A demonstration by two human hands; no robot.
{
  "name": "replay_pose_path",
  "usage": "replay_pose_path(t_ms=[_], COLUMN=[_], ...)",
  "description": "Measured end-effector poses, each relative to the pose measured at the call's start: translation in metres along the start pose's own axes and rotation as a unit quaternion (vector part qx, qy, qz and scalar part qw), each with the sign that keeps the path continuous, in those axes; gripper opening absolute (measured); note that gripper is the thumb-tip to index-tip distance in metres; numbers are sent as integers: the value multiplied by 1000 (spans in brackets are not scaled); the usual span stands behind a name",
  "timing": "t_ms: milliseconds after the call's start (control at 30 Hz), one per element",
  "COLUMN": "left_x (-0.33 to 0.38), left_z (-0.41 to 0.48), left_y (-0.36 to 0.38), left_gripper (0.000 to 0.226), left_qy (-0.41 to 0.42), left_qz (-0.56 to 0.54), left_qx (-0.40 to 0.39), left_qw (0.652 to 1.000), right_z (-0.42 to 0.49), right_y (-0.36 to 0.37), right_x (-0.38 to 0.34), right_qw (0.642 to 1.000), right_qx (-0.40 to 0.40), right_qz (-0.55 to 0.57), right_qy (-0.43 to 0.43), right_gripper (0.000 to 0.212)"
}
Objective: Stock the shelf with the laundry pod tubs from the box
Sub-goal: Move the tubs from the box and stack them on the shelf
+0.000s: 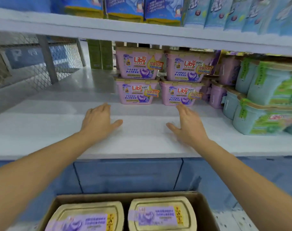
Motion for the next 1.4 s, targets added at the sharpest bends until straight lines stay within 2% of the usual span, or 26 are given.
replay_pose_path(t_ms=[233,433,667,833,1033,1200,1400], left_x=[-32,-65,-87,-109,-134,-135,-129], left_z=[-101,-177,-242,-264,-268,-263,-255], left_y=[-51,-56,-28,18,66,86,96], left_gripper=[74,72,64,36,33,34,34], left_qy=[21,8,-2,-112,-185,-193,-249], left_qz=[39,19,-18,-32,2,13,-27], left_qx=[-35,-32,-1,-55,-120,-127,-144], left_qw=[998,999,1000,992,975,973,957], right_z=[-75,-145,-208,-236,-246,-244,-237], right_y=[-42,-26,14,51,90,104,115], right_x=[-56,-58,-26,6,39,43,40], right_qw=[997,993,985,972,939,924,905], right_qx=[-53,-109,-169,-179,-182,-194,-231], right_qz=[-9,-17,0,36,93,136,168], right_qy=[-47,-43,38,147,277,299,317], right_gripper=[73,72,67,46,36,38,38])
Point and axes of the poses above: each hand's wrist, its own z-axis towards the middle knuckle, its own y-axis out of the palm, x = y × z, the point moved 5 cm from there along z, towards the middle knuckle, and after that the axes turned 1 degree about x, right-handed, at the moved point
